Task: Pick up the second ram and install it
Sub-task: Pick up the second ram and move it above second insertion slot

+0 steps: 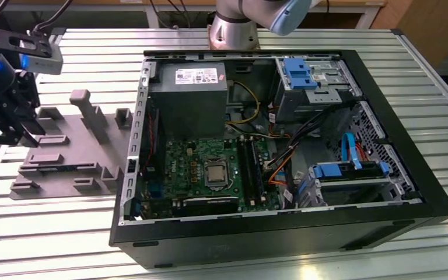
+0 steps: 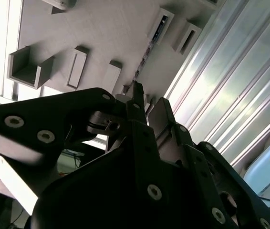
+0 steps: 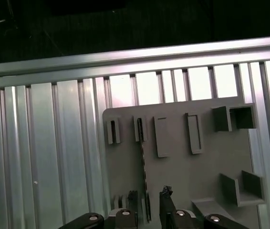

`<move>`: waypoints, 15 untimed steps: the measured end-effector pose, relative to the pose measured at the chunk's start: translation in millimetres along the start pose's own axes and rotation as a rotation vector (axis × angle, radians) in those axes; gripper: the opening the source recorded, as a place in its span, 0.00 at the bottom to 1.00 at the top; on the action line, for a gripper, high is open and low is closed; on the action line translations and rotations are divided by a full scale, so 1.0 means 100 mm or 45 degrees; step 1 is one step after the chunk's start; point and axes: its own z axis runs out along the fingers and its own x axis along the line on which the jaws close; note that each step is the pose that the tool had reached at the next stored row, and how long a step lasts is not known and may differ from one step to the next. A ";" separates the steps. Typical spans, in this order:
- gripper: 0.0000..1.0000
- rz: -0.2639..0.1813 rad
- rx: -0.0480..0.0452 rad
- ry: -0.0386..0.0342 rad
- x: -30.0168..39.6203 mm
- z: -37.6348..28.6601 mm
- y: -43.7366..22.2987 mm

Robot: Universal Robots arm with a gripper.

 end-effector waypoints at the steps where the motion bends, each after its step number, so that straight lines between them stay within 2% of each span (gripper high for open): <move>1: 0.32 -0.003 0.000 0.0001 0.000 0.010 0.000; 5: 0.32 -0.036 -0.001 0.0012 0.003 0.080 0.014; 15: 0.32 -0.037 -0.001 0.0011 0.014 0.263 0.063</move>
